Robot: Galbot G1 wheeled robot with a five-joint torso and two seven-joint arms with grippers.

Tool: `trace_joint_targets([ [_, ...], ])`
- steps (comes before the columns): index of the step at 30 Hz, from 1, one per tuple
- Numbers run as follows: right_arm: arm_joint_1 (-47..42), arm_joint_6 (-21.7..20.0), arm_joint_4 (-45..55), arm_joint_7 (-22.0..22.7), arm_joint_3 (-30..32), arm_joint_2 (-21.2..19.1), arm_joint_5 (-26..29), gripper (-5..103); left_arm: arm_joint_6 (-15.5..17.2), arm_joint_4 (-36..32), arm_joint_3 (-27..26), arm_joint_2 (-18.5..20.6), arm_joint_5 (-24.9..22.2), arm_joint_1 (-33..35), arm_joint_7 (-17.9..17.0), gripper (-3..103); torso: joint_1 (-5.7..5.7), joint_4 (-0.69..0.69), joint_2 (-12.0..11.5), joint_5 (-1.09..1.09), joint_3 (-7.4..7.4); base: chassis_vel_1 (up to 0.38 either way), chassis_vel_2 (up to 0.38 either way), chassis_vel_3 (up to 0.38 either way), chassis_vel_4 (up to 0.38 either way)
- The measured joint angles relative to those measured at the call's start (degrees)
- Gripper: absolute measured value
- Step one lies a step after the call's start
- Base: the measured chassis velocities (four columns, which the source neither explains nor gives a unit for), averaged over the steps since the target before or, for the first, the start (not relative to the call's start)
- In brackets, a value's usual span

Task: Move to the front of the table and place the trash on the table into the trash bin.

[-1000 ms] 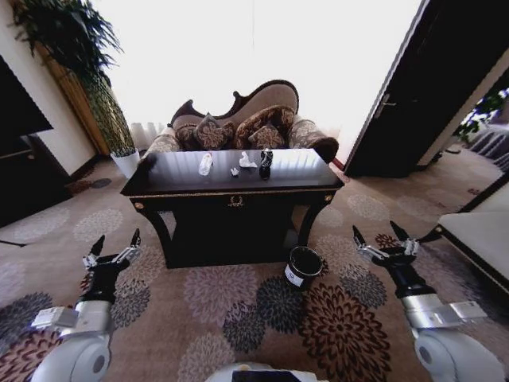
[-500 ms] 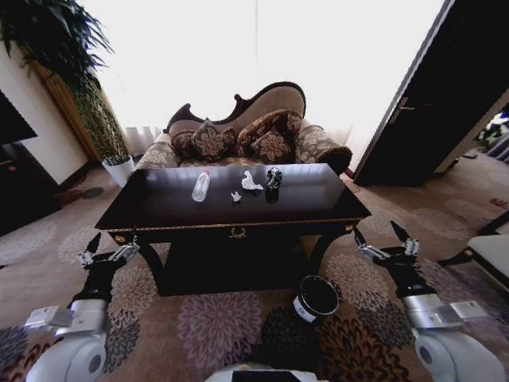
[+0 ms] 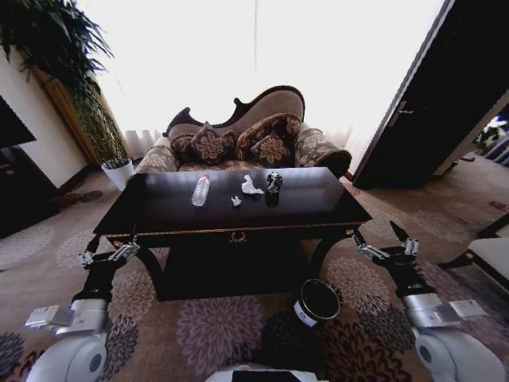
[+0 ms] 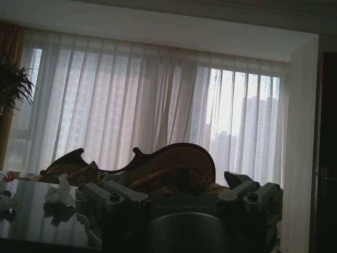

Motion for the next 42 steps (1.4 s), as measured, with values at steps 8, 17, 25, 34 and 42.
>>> trace_joint_targets([
  [8, 0.0, 0.3, 0.0, 0.0, 0.0, 0.0, 0.0, 100, -0.1, 0.0, 0.0, -0.1, 0.0, 0.0, 0.1, 100, 0.06, 0.01, 0.0, -0.02, 0.02, -0.044, 0.058, 0.043, -0.056],
  [17, -0.1, 0.6, 0.1, 0.0, 0.0, 0.1, 0.0, 100, -0.2, 0.0, 0.0, 0.0, 0.2, 0.0, 0.2, 100, 0.02, 0.01, 0.0, -0.01, 0.0, -0.148, 0.14, 0.171, -0.133],
  [25, -0.1, 1.8, 0.1, 0.1, -0.2, 0.1, 0.5, 100, -0.3, 0.1, 0.1, 0.0, 0.3, -0.2, 0.4, 100, 0.15, 0.01, -0.1, -0.01, 0.05, -0.204, 0.198, 0.22, -0.198],
  [34, -0.2, 2.1, 0.2, 0.1, -0.1, -0.2, 0.8, 100, -0.3, 0.1, -0.1, 0.4, 0.0, -0.1, 0.4, 100, -0.07, 0.0, 0.0, -0.01, -0.04, -0.003, -0.006, 0.001, -0.004],
  [42, -0.4, 2.2, 0.8, 0.0, 0.0, -0.8, 1.0, 100, 7.0, -2.1, -2.4, 11.4, -10.3, -4.1, -5.6, 100, 0.08, -0.01, 0.0, -0.01, 0.03, 0.021, -0.02, -0.023, 0.024],
])
